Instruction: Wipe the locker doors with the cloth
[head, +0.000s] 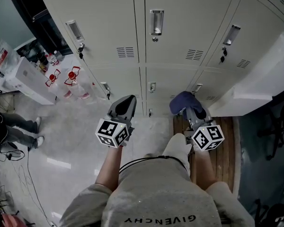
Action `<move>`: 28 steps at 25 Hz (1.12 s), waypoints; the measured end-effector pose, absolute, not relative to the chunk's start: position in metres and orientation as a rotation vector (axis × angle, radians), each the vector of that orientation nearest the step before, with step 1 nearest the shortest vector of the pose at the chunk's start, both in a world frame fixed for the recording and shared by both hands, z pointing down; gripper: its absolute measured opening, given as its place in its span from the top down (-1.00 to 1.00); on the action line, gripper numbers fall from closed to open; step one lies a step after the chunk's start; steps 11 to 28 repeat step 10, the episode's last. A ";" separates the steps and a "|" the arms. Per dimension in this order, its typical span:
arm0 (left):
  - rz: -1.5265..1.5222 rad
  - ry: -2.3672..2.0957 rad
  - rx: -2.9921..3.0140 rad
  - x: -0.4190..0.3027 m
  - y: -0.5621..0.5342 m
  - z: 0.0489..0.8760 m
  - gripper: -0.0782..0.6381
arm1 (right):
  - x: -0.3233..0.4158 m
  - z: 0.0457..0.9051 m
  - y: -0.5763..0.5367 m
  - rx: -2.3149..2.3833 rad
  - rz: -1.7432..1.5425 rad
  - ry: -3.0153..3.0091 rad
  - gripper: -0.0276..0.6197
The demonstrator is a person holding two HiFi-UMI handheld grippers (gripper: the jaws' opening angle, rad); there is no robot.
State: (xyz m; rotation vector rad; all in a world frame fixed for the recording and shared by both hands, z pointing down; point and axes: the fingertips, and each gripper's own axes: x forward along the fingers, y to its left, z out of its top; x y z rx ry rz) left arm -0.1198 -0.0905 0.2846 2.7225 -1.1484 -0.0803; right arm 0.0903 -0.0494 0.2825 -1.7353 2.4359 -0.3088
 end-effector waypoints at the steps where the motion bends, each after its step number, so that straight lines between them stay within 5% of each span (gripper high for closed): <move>1: -0.078 -1.146 2.726 -0.119 -0.091 0.285 0.79 | 0.091 0.283 -0.050 -1.732 -0.311 2.430 0.76; 28: -0.062 -1.138 2.733 -0.120 -0.097 0.288 0.79 | 0.091 0.287 -0.057 -1.716 -0.343 2.393 0.76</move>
